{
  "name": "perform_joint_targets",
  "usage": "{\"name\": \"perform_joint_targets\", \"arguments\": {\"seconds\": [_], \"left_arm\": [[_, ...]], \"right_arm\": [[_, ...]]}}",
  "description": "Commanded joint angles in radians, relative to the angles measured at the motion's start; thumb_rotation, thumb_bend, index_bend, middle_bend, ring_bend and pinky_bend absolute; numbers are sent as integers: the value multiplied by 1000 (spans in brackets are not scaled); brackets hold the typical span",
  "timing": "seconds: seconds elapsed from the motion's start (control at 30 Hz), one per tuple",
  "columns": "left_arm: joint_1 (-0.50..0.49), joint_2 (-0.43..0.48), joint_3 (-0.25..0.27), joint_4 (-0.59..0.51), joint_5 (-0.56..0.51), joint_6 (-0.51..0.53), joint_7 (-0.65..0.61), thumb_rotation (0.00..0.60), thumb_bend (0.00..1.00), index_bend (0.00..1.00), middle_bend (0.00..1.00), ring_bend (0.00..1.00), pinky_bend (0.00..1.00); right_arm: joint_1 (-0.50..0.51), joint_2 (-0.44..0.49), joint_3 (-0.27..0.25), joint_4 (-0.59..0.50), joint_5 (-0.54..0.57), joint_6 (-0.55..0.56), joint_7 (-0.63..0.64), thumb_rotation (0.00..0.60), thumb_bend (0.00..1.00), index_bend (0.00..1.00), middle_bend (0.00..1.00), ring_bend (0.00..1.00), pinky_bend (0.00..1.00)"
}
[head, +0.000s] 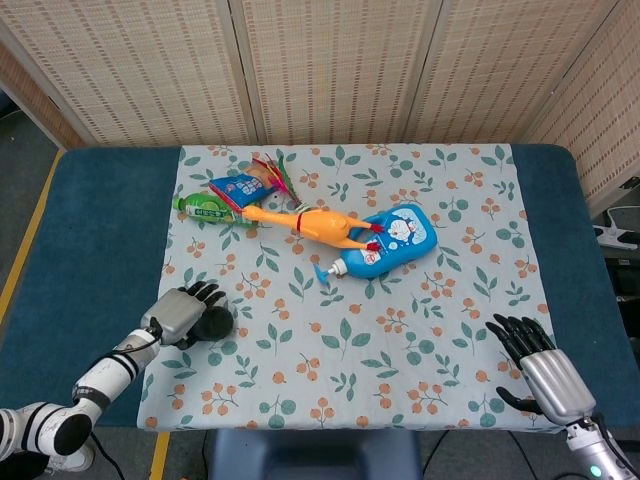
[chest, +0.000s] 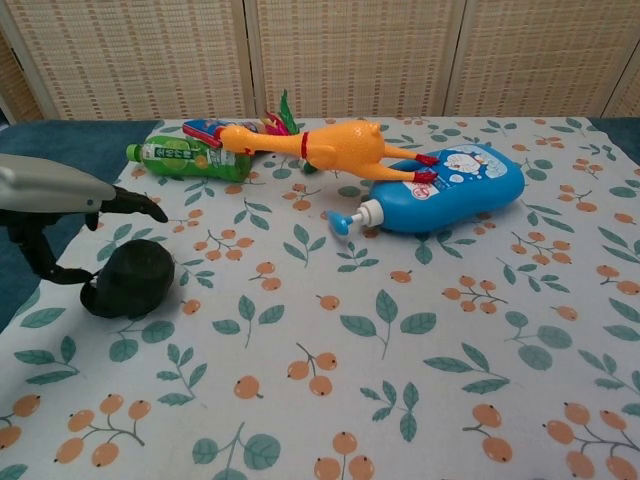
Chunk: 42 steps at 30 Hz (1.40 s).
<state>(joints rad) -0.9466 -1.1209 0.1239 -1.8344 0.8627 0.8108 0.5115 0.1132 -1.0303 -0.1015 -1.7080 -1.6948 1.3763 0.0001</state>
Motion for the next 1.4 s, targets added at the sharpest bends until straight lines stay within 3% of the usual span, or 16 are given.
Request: {"name": "perform_joint_targets", "arguments": {"seconds": [0.03,0.5,0.83,1.07,1.27,1.4], "left_arm": [[10,11,0,-15,15,9,-5,600,380,0,0,0,258],[113,-8,-5,-67,266,114,-46,600,321,0,0,0,179],[86,-154,-18,9,128,126,198,600,311,0,0,0,154],[69,-191,-21,27,11,155,313,600,315,0,0,0,160],[65,-213,-18,55,-17,178,352,600,314,13,32,5,333],[80,-225,-14,72,25,198,341,600,319,190,192,106,414]], "right_arm": [[-1,1,-1,0,-4,3,3,600,133,0,0,0,0],[-1,5,-6,-1,-17,5,8,600,133,0,0,0,0],[-15,21,-15,6,-55,52,45,600,133,0,0,0,0],[-17,27,-14,13,-59,63,64,600,133,0,0,0,0],[-16,27,-15,9,-56,56,58,600,133,0,0,0,0],[-17,26,-14,6,-54,53,52,600,133,0,0,0,0]]}}
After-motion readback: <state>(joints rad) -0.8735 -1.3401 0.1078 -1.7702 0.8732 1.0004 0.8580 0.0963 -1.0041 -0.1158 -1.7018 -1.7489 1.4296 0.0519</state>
